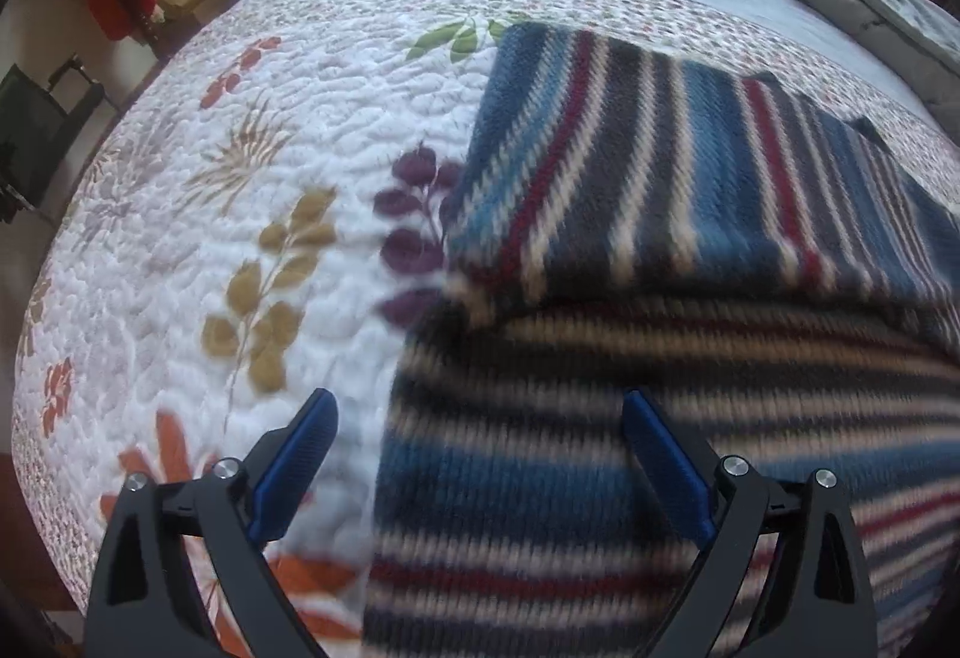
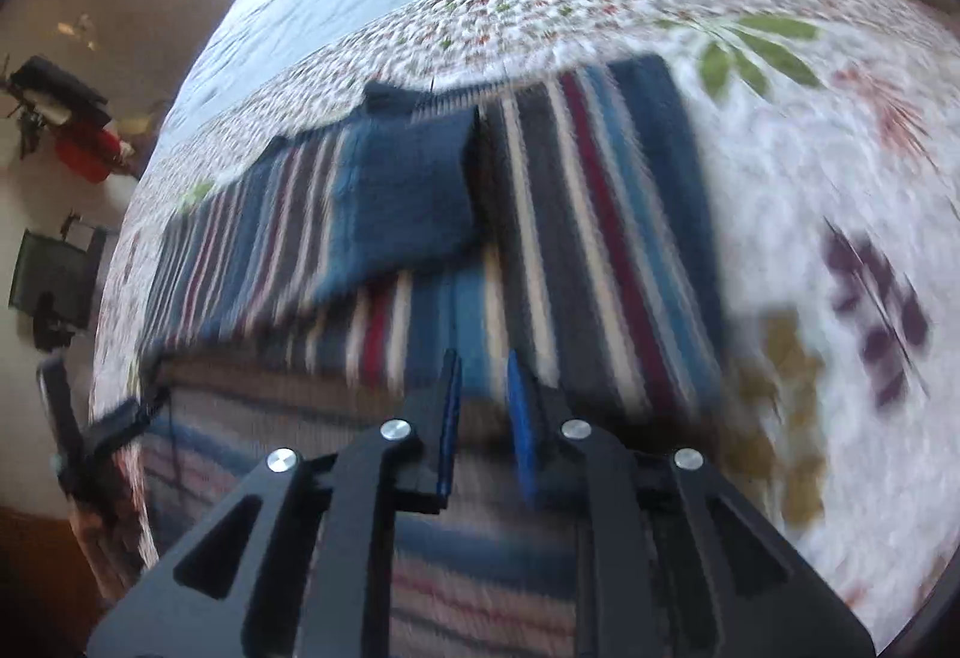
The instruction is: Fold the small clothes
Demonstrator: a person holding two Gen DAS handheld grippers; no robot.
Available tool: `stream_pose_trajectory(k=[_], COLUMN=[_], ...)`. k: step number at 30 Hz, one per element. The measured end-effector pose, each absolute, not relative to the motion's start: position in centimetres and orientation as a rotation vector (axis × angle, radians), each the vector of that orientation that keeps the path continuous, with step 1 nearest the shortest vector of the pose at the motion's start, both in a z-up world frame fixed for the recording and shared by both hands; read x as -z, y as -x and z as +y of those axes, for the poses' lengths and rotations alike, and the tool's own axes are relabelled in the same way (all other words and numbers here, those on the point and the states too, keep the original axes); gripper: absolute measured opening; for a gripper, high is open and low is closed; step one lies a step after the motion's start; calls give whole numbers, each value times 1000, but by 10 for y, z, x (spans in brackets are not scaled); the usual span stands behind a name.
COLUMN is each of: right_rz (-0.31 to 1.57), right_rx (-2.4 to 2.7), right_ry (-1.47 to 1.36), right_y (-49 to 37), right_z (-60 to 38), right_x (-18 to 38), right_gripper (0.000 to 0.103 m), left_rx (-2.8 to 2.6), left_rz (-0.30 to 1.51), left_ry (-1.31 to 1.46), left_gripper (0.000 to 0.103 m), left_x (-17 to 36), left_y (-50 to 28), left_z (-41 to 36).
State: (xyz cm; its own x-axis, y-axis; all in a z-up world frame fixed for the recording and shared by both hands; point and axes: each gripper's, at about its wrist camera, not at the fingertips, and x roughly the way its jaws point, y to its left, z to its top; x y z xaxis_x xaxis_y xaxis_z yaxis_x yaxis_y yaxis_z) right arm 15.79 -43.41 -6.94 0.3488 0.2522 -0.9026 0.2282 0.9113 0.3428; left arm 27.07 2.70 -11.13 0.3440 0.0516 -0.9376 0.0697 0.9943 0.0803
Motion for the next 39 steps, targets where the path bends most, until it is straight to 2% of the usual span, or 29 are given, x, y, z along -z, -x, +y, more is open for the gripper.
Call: stream_pose_trajectory(k=[7, 9, 16, 17, 19, 20, 21, 30, 39], right_rz=[1298, 1311, 1307, 1305, 1263, 1251, 1239, 1286, 1277], right_rx=[-75, -61, 0, 8, -15, -20, -16, -48, -79], right_ry=[-453, -439, -407, -425, -440, -433, -420, -518, -602], right_y=[-33, -3, 47, 52, 67, 75, 85, 153, 167], right_z=[-419, -413, -404, -405, -403, -402, -401, -402, -389], right_x=[74, 79, 91, 87, 69, 64, 57, 69, 84], right_gripper=[18, 23, 22, 26, 39, 51, 55, 56, 56], left_rx=[52, 67, 60, 53, 47, 54, 70, 142, 187], left_rz=[1262, 1266, 1315, 1308, 1275, 1276, 1286, 1370, 1422], left_ry=[-123, -151, -82, -83, -105, -111, -114, -76, -28], left_gripper=[96, 97, 99, 99, 99, 99, 99, 99, 99], left_x=[112, 114, 115, 109, 95, 90, 87, 96, 114], left_y=[-185, -161, -107, -101, -83, -73, -65, -13, 15], left_z=[55, 61, 88, 91, 96, 99, 100, 100, 69])
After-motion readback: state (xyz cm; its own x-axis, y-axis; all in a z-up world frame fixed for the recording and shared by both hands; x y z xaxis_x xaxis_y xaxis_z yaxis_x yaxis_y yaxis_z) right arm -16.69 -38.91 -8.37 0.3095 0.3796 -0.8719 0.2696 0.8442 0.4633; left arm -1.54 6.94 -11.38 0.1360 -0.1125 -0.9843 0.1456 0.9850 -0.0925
